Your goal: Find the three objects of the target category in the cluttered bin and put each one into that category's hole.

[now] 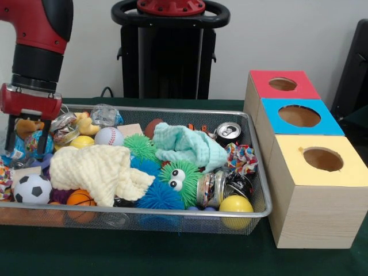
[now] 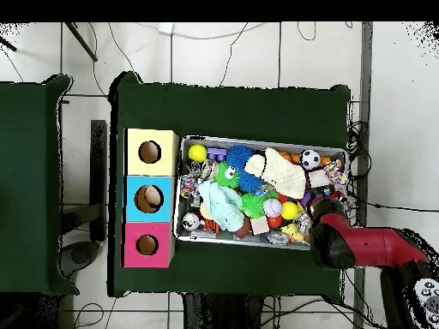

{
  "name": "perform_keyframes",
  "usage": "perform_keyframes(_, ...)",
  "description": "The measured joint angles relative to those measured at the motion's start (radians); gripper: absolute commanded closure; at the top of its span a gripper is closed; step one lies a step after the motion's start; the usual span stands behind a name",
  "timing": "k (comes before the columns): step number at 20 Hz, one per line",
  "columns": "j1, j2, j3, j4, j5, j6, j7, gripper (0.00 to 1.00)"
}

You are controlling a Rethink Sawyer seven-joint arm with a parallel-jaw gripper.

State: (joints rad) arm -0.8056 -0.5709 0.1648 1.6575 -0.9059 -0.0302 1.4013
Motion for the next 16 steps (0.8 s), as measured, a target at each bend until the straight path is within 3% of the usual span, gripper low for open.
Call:
perform_keyframes(8, -0.057, -0.012, 0.011, 0.055, -0.021, -0.009, 0.0, 0.0)
perform_keyframes(16, -0.199, -0.055, 0.123, 0.139, -0.024, -0.007, 0.0, 0.0)
